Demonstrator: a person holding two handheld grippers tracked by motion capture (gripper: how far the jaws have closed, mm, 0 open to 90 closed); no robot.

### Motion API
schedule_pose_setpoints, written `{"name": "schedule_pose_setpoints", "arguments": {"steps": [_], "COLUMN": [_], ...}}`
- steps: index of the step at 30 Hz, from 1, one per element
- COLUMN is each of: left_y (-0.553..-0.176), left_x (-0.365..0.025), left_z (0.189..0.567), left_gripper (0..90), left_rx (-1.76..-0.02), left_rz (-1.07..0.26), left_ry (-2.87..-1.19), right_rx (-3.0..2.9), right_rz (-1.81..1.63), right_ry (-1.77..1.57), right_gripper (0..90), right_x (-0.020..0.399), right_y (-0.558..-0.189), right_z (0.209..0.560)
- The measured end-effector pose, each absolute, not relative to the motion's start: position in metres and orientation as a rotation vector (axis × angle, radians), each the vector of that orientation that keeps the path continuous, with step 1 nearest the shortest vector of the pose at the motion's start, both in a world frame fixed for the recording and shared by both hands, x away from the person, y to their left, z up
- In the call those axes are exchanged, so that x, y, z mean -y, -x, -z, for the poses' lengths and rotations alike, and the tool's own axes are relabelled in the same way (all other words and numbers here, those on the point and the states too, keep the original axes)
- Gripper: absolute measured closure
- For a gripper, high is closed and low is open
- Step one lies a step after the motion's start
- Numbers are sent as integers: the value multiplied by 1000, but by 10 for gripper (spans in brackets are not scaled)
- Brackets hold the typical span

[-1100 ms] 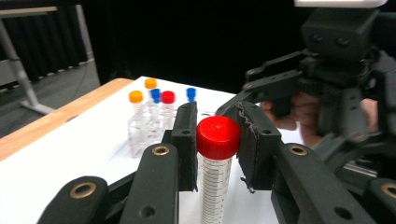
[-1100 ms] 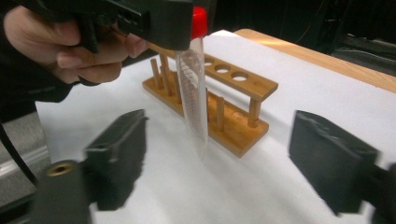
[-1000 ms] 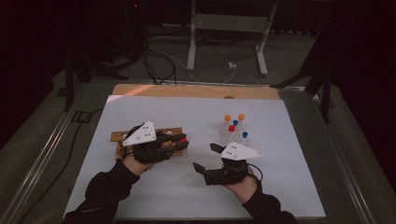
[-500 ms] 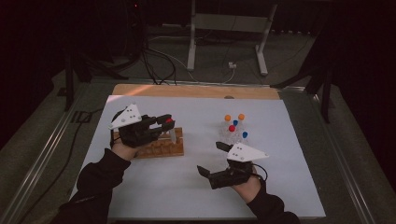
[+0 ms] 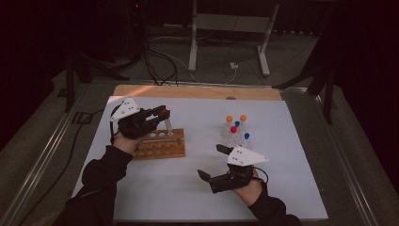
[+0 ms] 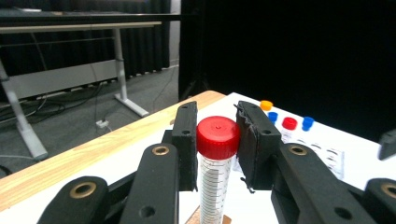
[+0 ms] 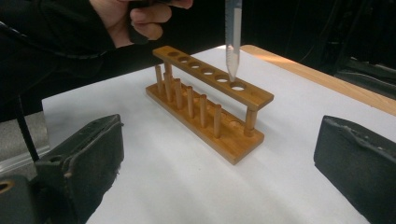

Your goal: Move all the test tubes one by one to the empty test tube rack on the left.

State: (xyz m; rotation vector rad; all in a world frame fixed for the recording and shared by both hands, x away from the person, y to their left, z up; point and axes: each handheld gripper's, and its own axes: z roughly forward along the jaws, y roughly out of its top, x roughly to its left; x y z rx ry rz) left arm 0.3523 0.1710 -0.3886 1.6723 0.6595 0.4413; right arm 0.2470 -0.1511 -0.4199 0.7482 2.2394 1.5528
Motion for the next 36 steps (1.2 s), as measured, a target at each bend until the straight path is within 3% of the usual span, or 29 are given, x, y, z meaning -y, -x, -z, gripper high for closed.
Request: {"name": "schedule_pose_setpoints", "arguments": {"steps": [36], "left_y": [-357], "left_x": [-151], "left_z": [449], "left_gripper": [715], "left_rx": [-820], "left_rz": [-496], "left_ry": [-1762], "right_rx": [-2244], "right_rz": [-1568], "right_ry": [-746], "right_gripper": [15], "right_x": [155], "right_y": [-242], "right_z": [424]}}
